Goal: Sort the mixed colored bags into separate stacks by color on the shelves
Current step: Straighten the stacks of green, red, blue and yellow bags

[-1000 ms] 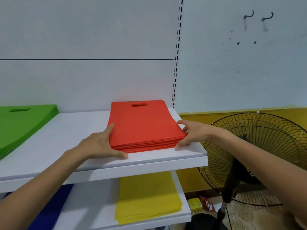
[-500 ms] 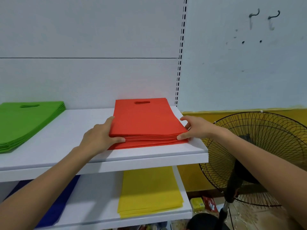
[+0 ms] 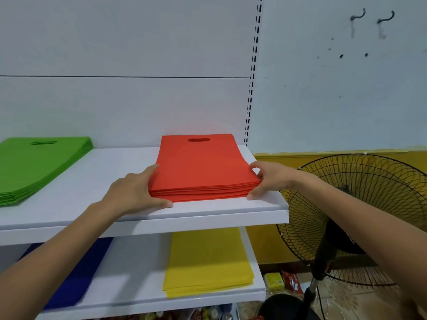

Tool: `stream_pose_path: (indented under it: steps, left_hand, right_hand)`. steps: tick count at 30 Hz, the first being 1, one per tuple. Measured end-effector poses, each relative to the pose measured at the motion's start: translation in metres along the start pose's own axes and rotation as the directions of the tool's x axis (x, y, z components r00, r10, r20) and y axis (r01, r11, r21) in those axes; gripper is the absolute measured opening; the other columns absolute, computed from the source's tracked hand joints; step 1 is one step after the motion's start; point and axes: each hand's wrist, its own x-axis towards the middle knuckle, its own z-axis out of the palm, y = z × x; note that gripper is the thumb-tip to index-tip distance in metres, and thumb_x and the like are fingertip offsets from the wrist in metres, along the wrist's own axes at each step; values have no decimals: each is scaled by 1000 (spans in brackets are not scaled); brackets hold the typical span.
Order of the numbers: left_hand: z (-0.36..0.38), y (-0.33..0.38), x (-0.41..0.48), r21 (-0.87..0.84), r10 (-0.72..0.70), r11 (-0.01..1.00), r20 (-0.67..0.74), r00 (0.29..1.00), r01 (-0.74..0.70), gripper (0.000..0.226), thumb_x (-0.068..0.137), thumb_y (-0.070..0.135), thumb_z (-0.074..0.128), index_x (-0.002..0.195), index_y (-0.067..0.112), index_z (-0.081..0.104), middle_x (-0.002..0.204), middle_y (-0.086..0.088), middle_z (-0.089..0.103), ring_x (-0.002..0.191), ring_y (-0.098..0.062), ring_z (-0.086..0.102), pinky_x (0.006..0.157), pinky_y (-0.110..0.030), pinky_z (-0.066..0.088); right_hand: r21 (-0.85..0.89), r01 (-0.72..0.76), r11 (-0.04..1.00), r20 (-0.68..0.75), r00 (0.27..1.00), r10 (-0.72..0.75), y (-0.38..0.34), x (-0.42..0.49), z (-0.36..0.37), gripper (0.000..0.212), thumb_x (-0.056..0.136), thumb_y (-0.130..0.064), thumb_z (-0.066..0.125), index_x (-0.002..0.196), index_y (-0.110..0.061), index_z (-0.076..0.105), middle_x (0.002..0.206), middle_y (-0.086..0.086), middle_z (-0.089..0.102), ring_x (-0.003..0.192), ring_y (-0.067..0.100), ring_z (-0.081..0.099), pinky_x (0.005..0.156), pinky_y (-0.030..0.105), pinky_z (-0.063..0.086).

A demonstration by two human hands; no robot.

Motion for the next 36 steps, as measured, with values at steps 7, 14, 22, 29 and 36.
stream_pose_path:
  steps: [7, 14, 22, 29, 36]
  left_hand:
    - [1, 1, 4, -141, -29, 990, -6, 1000, 28, 96, 64, 49, 78, 142, 28, 27, 125, -6, 56, 113, -25, 52, 93, -39, 45]
    - [-2, 5, 0, -33, -1, 999, -67, 998, -1, 84, 66, 53, 74, 137, 29, 36, 127, 1, 55, 113, -21, 53, 85, -31, 43]
    - [-3, 20, -11, 360, 217, 925, -235, 948, -122, 73, 67, 70, 55, 123, 24, 47, 99, 5, 64, 93, -19, 56, 70, -27, 28]
    - [-5, 26, -13, 377, 150, 924, -203, 968, -64, 45, 74, 59, 56, 98, 21, 58, 75, 8, 57, 73, -17, 52, 60, -26, 30]
    - [-3, 22, -3, 28, -23, 999, -26, 999, 24, 51, 75, 44, 64, 119, 19, 55, 103, 0, 63, 93, -21, 58, 75, -30, 48]
  right_hand:
    - [30, -25, 999, 18, 1000, 24, 2, 3, 3, 93, 68, -30, 82, 142, -17, 27, 114, -1, 47, 106, 20, 51, 94, 30, 43]
    - [71, -21, 997, 18, 1000, 20, 3, 1, 0, 95, 65, -38, 82, 142, -19, 29, 113, -4, 46, 106, 17, 51, 89, 27, 41]
    - [-93, 8, 996, -59, 998, -13, 2, -5, 3, 86, 69, -44, 77, 140, -21, 34, 129, 1, 48, 102, 14, 46, 85, 24, 39]
    - [-93, -15, 996, -82, 997, 7, 0, -12, 7, 78, 68, -47, 77, 133, -19, 42, 118, 0, 52, 100, 15, 51, 86, 25, 44]
    - [-40, -2, 999, -198, 980, -6, -8, -12, 19, 60, 71, -44, 76, 114, -14, 49, 106, 0, 54, 92, 16, 53, 72, 24, 45]
